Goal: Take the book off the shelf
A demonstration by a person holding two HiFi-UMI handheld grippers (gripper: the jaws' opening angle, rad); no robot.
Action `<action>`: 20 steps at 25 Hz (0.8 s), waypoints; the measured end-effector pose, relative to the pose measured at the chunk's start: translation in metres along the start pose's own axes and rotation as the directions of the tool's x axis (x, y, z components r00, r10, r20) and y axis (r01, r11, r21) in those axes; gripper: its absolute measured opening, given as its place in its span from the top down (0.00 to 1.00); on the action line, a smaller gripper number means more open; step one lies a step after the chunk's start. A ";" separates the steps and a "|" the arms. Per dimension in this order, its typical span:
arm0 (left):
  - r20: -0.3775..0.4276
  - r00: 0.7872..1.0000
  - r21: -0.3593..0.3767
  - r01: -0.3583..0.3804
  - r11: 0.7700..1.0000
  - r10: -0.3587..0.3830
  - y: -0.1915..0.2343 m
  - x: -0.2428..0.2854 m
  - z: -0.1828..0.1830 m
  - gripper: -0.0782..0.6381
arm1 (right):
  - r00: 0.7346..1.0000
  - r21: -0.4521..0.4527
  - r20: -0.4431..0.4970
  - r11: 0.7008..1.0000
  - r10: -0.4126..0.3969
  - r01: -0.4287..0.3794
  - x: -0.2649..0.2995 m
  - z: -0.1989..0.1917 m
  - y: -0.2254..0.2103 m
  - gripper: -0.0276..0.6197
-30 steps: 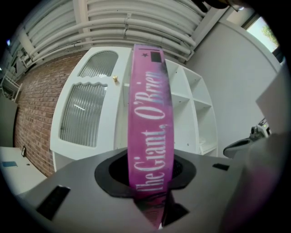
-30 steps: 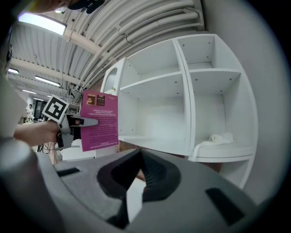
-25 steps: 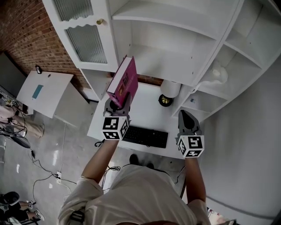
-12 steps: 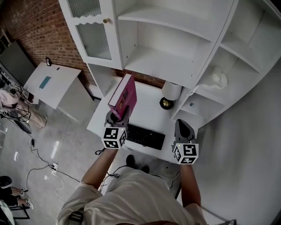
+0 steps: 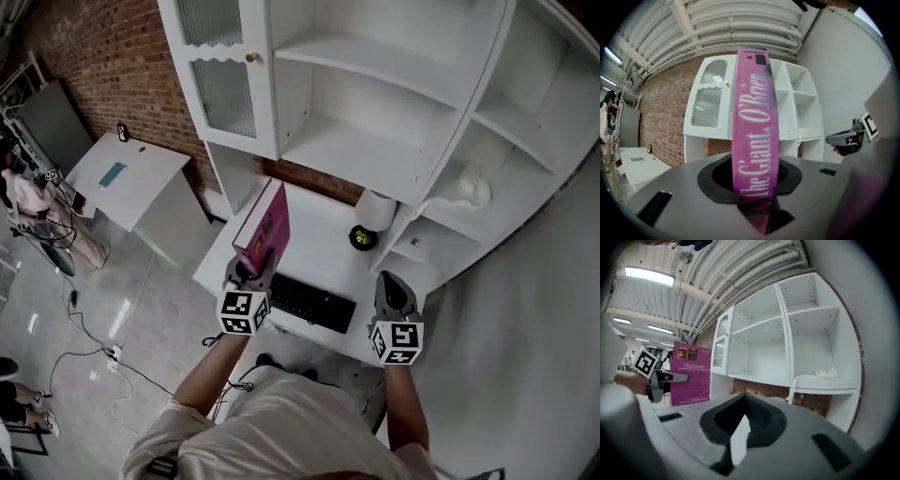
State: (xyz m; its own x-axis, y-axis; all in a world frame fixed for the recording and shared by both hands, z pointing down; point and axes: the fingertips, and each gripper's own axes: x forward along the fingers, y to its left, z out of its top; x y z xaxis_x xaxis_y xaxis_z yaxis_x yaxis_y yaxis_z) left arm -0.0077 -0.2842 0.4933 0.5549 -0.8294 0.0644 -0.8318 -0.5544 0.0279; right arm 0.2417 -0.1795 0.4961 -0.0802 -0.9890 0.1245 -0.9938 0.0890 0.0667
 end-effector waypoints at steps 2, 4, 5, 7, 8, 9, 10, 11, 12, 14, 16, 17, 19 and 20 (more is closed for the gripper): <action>0.006 1.000 0.014 0.008 1.000 -0.008 0.003 -0.004 0.002 0.71 | 1.000 -0.006 0.009 1.000 -0.002 0.002 0.000 0.004 0.004 0.95; 0.005 1.000 0.026 0.022 0.999 -0.022 0.006 -0.006 0.002 0.71 | 1.000 -0.013 0.020 1.000 -0.005 0.005 0.001 0.008 0.008 0.95; 0.004 1.000 0.029 0.029 0.999 -0.029 0.008 -0.005 0.003 0.71 | 1.000 -0.016 0.024 1.000 -0.009 0.009 0.002 0.010 0.009 0.95; -0.003 0.999 0.029 0.043 0.999 -0.043 0.013 -0.004 0.003 0.71 | 0.999 -0.016 0.025 1.000 -0.020 0.021 0.005 0.012 0.012 0.95; -0.007 0.999 0.029 0.050 0.998 -0.050 0.015 -0.003 0.003 0.71 | 0.999 -0.013 0.024 1.000 -0.027 0.027 0.006 0.013 0.014 0.95; -0.011 0.998 0.028 0.058 0.998 -0.057 0.017 -0.003 0.003 0.71 | 0.999 -0.011 0.026 0.999 -0.032 0.032 0.007 0.016 0.015 0.95; -0.013 0.998 0.028 0.065 0.998 -0.064 0.018 -0.002 0.004 0.71 | 0.999 -0.009 0.030 0.999 -0.035 0.035 0.008 0.018 0.017 0.95; -0.013 0.997 0.026 0.071 0.997 -0.071 0.019 0.000 0.005 0.71 | 0.999 -0.008 0.035 0.999 -0.039 0.039 0.009 0.021 0.018 0.95; -0.012 0.997 0.023 0.077 0.997 -0.077 0.021 0.002 0.005 0.71 | 0.998 -0.007 0.040 0.999 -0.044 0.044 0.011 0.024 0.019 0.95; -0.008 0.996 0.017 0.087 0.996 -0.087 0.022 0.005 0.006 0.71 | 0.998 -0.005 0.044 0.999 -0.052 0.052 0.013 0.027 0.021 0.95; -0.004 0.995 0.014 0.096 0.995 -0.096 0.024 0.007 0.007 0.71 | 0.998 -0.005 0.048 0.999 -0.049 0.050 0.016 0.029 0.025 0.95; -0.003 0.995 0.013 0.101 0.995 -0.101 0.024 0.009 0.007 0.71 | 0.998 -0.008 0.051 0.999 -0.043 0.044 0.017 0.030 0.027 0.95; -0.003 0.994 0.013 0.109 0.994 -0.109 0.025 0.010 0.007 0.71 | 0.998 -0.015 0.058 0.999 -0.027 0.028 0.018 0.032 0.033 0.95; -0.003 0.994 0.013 0.112 0.994 -0.112 0.026 0.010 0.008 0.71 | 0.998 -0.016 0.061 1.000 -0.021 0.022 0.018 0.032 0.036 0.95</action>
State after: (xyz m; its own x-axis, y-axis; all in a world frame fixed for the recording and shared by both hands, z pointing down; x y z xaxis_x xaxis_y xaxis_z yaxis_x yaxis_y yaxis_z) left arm -0.0233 -0.3073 0.4870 0.6444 -0.7620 0.0643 -0.7643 -0.6445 0.0216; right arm 0.2024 -0.1985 0.4687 -0.0635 -0.9960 0.0622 -0.9940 0.0687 0.0849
